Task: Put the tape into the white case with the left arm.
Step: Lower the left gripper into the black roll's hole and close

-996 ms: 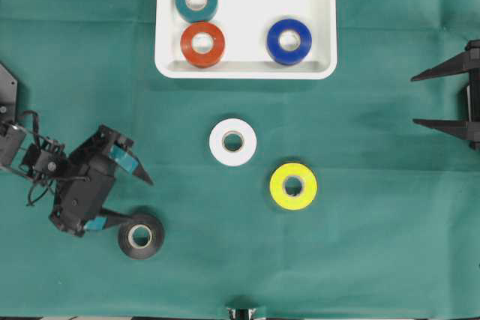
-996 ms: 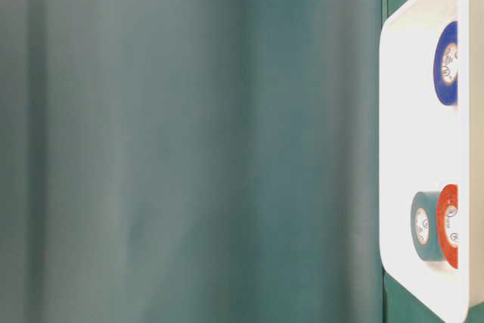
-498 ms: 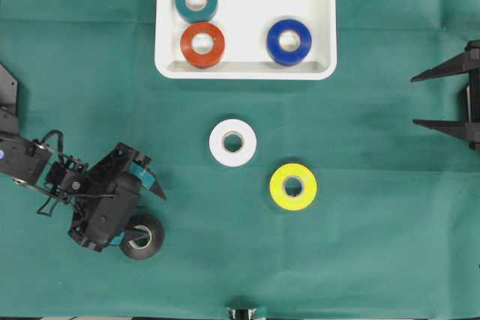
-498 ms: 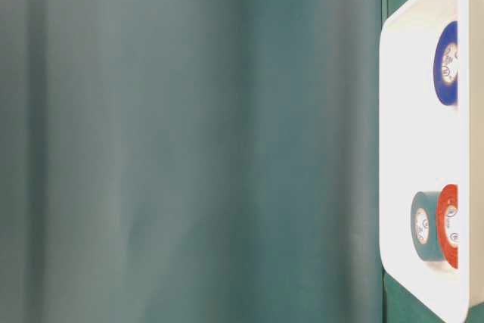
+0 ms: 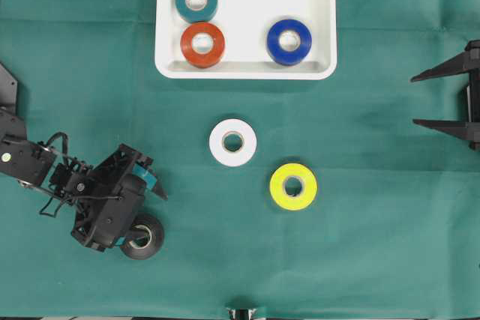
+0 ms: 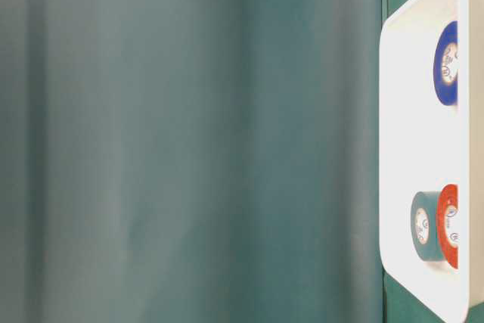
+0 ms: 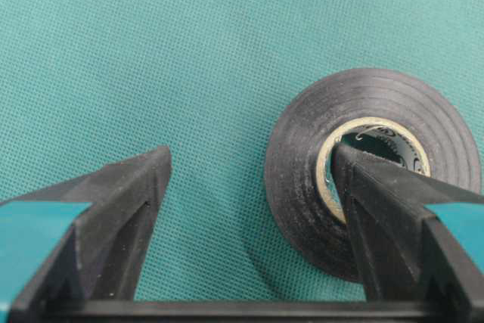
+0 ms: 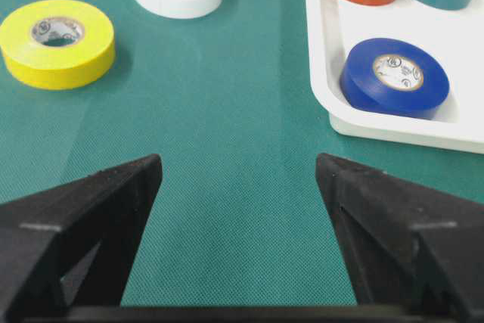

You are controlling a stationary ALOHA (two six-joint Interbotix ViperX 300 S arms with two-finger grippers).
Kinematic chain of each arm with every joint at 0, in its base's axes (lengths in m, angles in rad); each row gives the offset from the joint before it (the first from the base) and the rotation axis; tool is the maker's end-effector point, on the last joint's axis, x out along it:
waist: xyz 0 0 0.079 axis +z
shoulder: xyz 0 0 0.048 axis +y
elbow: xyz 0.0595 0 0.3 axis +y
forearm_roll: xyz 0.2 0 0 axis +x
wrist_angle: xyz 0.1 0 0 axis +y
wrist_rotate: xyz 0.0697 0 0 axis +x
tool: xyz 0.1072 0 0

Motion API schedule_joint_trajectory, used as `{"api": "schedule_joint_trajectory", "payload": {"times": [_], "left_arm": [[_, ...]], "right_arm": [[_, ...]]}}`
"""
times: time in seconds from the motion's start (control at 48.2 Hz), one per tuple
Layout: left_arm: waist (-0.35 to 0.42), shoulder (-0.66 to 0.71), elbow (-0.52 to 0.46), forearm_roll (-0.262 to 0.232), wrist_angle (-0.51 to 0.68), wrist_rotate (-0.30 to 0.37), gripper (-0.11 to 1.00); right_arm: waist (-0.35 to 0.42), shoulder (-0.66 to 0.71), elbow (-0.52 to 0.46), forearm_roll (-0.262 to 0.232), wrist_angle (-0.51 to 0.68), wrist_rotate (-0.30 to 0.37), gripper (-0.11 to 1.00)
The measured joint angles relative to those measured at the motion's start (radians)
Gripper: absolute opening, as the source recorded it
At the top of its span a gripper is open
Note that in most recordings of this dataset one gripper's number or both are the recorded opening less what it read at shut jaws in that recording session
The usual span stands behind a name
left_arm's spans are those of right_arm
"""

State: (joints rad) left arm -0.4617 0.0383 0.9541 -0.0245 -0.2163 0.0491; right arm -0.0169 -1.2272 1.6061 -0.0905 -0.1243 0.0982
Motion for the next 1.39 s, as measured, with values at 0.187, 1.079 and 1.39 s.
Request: {"api": "schedule_joint_trajectory", "payload": {"times": [0.187, 1.079, 1.39], "left_arm": [[-0.003, 0.000, 0.000, -0.002, 0.000, -0.003, 0.40], [-0.005, 0.002, -0.041, 0.000, 0.000, 0.000, 0.23], [-0.005, -0.021, -0.072, -0.002, 0.005, 0.000, 0.23]], "right_arm": [[0.000, 0.000, 0.000, 0.002, 0.000, 0.000, 0.86], [0.000, 0.002, 0.000, 0.000, 0.000, 0.000, 0.86], [0.000, 0.000, 0.000, 0.002, 0.000, 0.000, 0.86]]}}
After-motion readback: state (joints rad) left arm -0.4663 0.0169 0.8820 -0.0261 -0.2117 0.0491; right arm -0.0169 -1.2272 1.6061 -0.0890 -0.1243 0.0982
